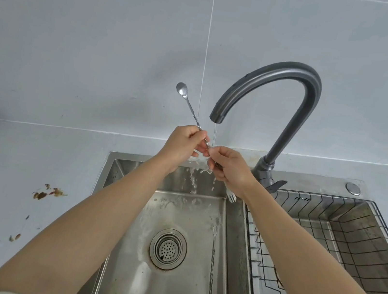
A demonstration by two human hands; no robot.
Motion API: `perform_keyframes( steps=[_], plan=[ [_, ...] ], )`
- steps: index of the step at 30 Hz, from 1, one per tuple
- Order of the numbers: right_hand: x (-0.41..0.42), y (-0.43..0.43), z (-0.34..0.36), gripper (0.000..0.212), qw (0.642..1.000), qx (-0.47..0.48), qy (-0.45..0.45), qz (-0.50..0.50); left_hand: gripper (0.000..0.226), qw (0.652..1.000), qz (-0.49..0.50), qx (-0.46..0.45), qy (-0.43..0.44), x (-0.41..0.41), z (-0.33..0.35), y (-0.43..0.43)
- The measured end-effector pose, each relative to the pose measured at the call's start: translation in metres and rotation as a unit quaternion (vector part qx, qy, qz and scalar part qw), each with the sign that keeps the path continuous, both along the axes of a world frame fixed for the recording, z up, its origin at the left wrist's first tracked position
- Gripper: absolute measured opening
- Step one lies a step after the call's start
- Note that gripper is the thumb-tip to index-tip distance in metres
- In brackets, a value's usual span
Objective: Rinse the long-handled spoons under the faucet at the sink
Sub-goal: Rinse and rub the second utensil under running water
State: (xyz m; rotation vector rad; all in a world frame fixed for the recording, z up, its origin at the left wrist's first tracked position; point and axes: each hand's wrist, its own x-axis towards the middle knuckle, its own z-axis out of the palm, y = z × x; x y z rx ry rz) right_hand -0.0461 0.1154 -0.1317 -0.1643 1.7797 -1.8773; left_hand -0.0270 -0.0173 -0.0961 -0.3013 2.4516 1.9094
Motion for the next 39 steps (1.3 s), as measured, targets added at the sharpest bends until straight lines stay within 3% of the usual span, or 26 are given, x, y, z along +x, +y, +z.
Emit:
perform_keyframes(
  steps=[5,11,18,26,32,35,39],
  plan=[
    [-0.001,-0.013,0.006,0.030,0.999,0.035,0.034,-0.010,0.031,0.999,0.039,-0.018,0.029,-0.003,0.005,-0.005],
    [-0.001,-0.018,0.008,0.032,0.996,0.065,0.053,0.011,0.032,0.996,0.072,0.020,0.044,-0.006,0.008,-0.017],
    [0.004,0.000,-0.002,0.024,0.998,0.057,0.017,0.037,0.031,0.992,0.100,0.070,0.033,-0.006,0.003,-0.017],
    [0.019,0.032,-0.025,0.025,0.982,0.180,0.045,0.042,0.021,0.991,0.112,0.077,0.021,-0.007,-0.006,-0.003],
    [0.049,0.038,-0.040,0.019,0.943,0.296,0.122,0.091,0.024,0.993,0.091,0.081,0.005,-0.002,-0.021,0.008],
    [0.064,0.039,-0.052,0.019,0.932,0.327,0.109,0.112,0.011,0.993,0.080,0.083,-0.028,0.009,-0.040,0.014],
    [0.084,0.039,-0.069,0.011,0.928,0.343,0.048,0.136,0.019,0.990,0.086,0.082,-0.072,0.026,-0.072,0.019]
  ],
)
